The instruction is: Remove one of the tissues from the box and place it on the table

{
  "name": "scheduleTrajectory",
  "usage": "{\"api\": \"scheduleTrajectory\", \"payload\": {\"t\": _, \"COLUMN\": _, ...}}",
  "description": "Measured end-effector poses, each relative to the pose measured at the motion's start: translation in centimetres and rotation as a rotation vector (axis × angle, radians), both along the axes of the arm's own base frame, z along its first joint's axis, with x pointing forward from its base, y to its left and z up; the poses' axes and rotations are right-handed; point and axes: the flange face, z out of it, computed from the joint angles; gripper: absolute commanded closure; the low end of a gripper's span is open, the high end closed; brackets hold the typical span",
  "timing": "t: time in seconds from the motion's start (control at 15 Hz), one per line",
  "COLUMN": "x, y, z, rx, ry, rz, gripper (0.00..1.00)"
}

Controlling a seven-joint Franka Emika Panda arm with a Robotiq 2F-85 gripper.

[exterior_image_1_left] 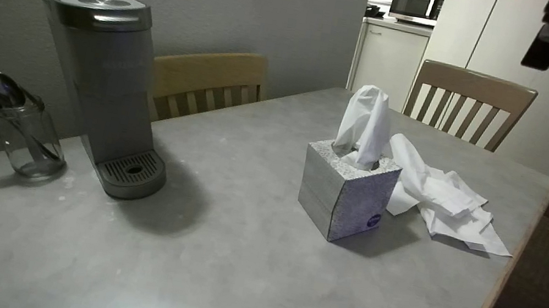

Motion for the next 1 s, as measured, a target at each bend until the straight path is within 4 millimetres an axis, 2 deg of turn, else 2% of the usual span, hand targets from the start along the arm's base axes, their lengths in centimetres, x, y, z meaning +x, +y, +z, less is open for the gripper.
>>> {"api": "scheduleTrajectory", "payload": {"t": 0.2, "x": 1.9, "y": 0.7, "z": -1.1, "rx": -0.001, "ry": -0.013, "rz": 0.035, "gripper": 0.00}}
{"api": "scheduleTrajectory", "payload": {"t": 0.4, "x": 3.2, "y": 1.1, "z": -1.1, "rx": -0.002, "ry": -0.027, "rz": 0.053, "gripper": 0.00}}
{"api": "scheduleTrajectory", "payload": {"t": 1.0, "x": 3.4, "y": 1.2, "z": -1.0, "rx": -0.002, "ry": -0.030, "rz": 0.049, "gripper": 0.00}}
